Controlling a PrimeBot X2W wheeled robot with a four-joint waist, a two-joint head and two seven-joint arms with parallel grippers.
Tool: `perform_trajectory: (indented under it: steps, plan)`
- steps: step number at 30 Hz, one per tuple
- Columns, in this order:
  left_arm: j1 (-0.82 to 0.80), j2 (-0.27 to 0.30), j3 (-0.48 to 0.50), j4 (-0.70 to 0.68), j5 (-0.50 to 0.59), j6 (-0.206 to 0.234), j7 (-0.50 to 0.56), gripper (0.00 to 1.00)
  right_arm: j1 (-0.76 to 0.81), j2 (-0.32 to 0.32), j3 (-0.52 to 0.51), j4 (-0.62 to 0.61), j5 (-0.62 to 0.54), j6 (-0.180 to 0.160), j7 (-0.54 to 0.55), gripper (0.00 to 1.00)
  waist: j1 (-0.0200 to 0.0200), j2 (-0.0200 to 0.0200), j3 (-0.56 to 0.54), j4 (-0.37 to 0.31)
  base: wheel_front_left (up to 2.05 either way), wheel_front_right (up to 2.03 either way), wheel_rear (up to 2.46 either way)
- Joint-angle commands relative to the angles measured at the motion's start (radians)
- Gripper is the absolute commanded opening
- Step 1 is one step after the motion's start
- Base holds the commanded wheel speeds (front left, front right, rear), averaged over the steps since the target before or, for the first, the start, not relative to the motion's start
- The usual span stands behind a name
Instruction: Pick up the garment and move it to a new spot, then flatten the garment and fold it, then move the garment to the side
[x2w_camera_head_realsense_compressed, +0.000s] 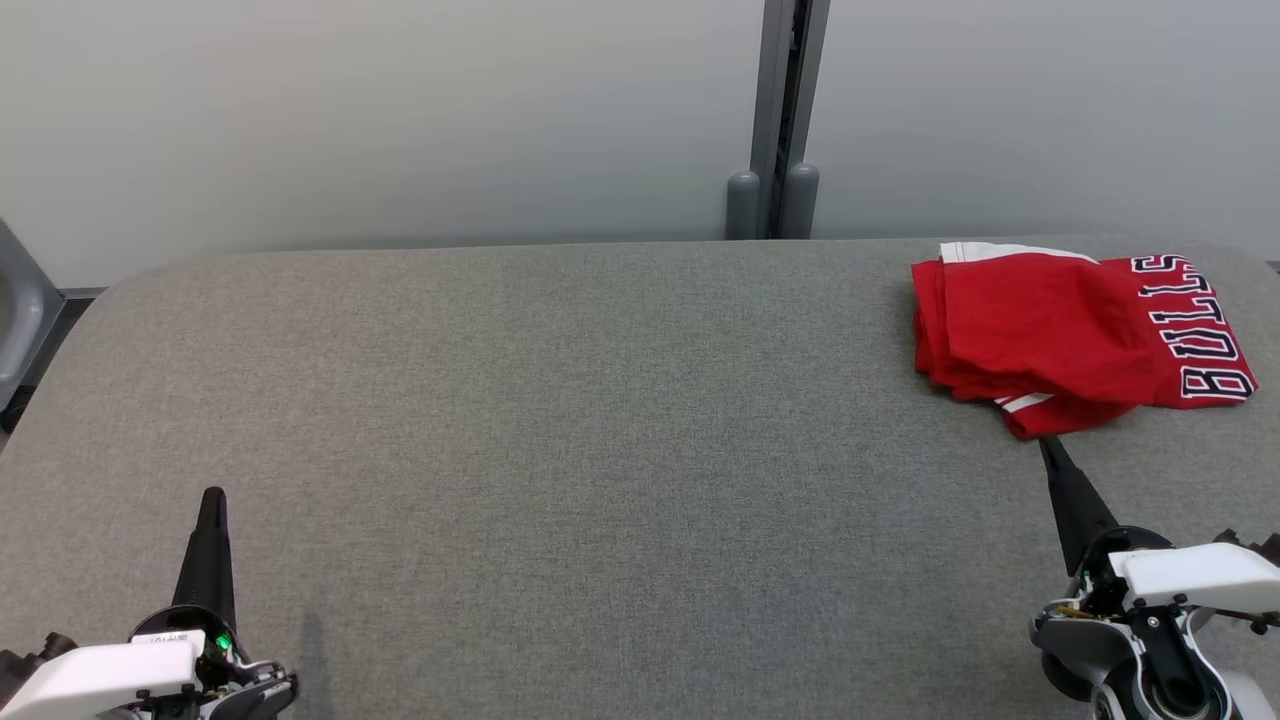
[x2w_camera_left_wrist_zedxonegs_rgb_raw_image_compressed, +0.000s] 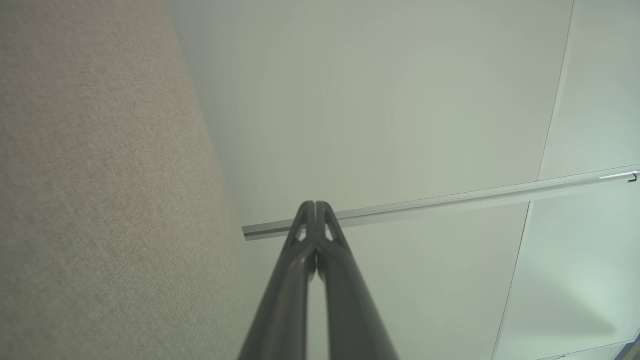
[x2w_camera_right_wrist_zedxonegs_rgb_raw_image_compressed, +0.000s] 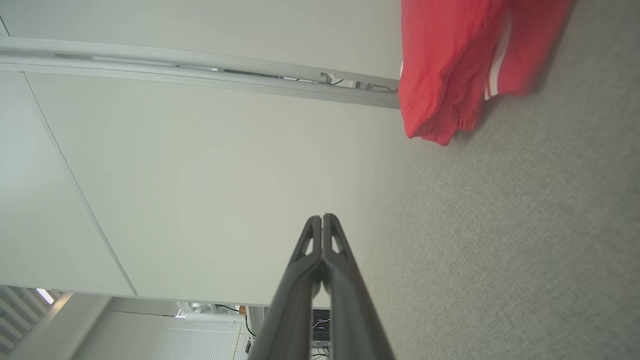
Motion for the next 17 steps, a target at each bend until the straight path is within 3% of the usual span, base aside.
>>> perform_trajectory:
  steps: [1, 17]
  plan:
    - [-0.017, 0.006, 0.007, -0.006, -0.016, -0.007, 0.005, 0.00, -0.010, -0.002, -0.003, 0.005, 0.020, 0.002, 0.008, 0.00, 0.0000, -0.0001, 0.000, 0.000, 0.00, 0.00, 0.00]
    - [-0.021, 0.006, 0.015, -0.009, -0.084, -0.007, 0.023, 0.00, -0.020, 0.000, -0.007, 0.010, 0.086, 0.002, 0.026, 0.00, 0.0000, -0.0001, -0.002, -0.001, 0.00, 0.00, 0.00]
